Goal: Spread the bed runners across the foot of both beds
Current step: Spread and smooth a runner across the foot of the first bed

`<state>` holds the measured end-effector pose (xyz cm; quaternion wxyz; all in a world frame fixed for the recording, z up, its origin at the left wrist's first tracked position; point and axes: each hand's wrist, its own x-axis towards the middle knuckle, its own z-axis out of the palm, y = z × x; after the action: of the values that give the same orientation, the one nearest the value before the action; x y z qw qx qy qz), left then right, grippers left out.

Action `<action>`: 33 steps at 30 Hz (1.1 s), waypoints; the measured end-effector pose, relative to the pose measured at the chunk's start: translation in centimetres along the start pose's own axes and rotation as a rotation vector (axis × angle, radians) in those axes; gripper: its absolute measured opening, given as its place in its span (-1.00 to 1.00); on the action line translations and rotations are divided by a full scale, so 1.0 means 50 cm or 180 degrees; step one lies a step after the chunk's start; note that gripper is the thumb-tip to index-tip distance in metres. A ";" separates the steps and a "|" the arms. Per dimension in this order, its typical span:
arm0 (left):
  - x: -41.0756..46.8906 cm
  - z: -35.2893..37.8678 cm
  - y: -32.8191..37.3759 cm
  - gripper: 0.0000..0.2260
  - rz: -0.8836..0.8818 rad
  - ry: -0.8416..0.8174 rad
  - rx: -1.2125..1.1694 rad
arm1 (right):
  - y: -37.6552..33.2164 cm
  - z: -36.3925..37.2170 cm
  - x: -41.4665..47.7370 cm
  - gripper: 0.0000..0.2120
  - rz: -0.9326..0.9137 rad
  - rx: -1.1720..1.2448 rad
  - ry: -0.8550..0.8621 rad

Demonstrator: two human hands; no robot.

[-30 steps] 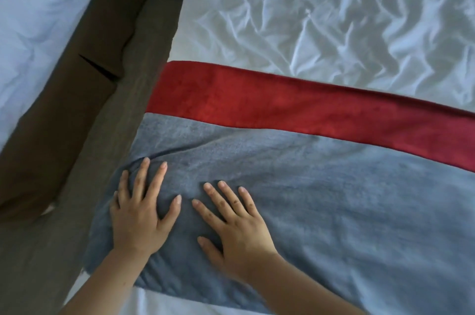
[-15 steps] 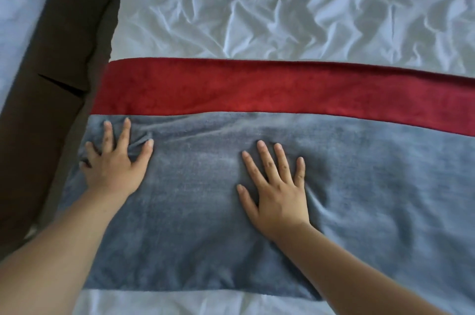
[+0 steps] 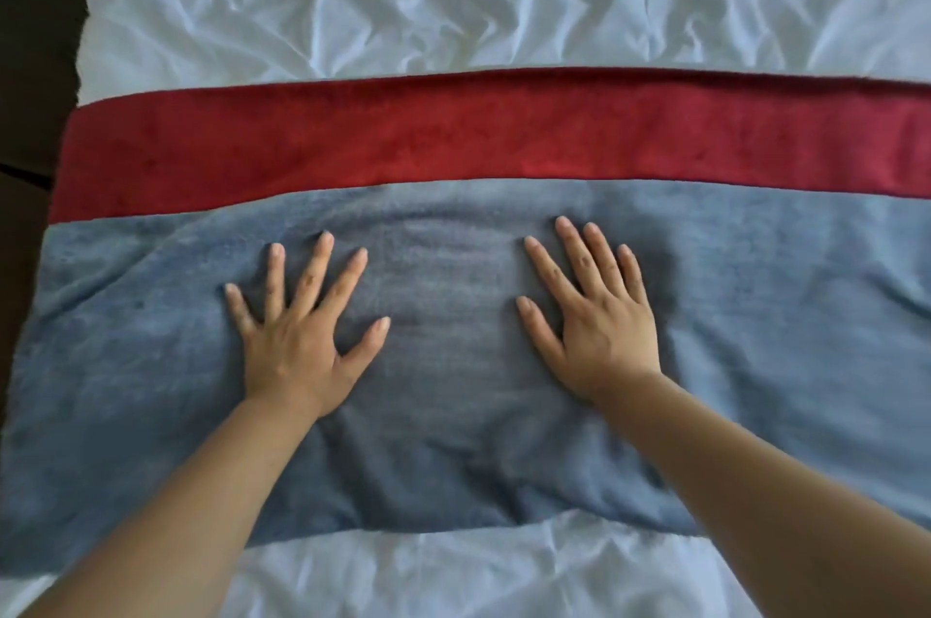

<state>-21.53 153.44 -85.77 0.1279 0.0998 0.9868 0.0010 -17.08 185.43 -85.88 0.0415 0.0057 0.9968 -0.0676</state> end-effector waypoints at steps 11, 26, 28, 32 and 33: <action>-0.007 -0.040 0.256 -0.26 -0.0730 -0.0020 -0.0581 | 0.184 -0.041 -0.089 -0.39 0.0499 0.0174 -0.0072; 0.001 0.005 0.863 -0.31 0.0922 0.0211 -0.0041 | 0.566 -0.068 -0.211 -0.38 0.0809 0.0317 0.0200; 0.003 0.007 0.915 -0.31 0.0950 0.0218 -0.0025 | 0.618 -0.072 -0.221 -0.38 0.0929 0.0255 0.0213; 0.011 0.009 0.995 -0.29 0.0910 0.0216 0.0009 | 0.726 -0.088 -0.247 -0.36 0.1201 0.0250 0.0215; 0.014 0.009 1.017 -0.29 0.0922 0.0214 0.0013 | 0.753 -0.091 -0.254 -0.36 0.1215 0.0244 0.0198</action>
<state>-12.10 203.40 -84.98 0.0931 0.2413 0.9658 0.0208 -4.16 223.29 -85.36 0.0224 0.1983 0.9752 -0.0962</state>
